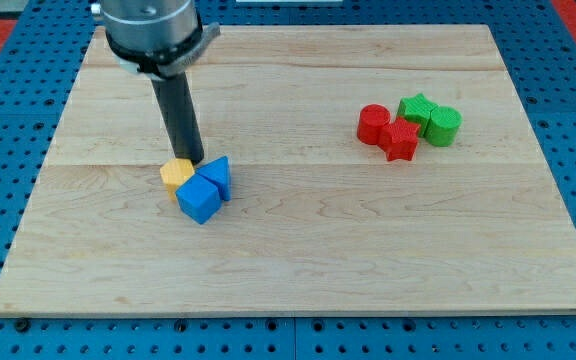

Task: Move the yellow heart towards the the blue triangle

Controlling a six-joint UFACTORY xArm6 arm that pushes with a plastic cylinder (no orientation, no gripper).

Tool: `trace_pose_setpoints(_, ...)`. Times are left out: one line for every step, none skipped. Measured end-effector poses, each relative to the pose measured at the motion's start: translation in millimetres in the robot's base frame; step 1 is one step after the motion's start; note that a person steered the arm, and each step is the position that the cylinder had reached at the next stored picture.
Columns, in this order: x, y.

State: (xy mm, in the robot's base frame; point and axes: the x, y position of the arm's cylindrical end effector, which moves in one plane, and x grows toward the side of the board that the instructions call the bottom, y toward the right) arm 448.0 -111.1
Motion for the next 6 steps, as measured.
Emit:
trace_pose_setpoints(-15.1, -22.1)
trace_pose_setpoints(-48.9, -77.0)
trace_pose_setpoints(-103.0, -83.1)
trace_pose_setpoints(-159.8, -88.1)
trace_pose_setpoints(-214.8, -84.9)
trace_pose_setpoints(-230.5, -52.2)
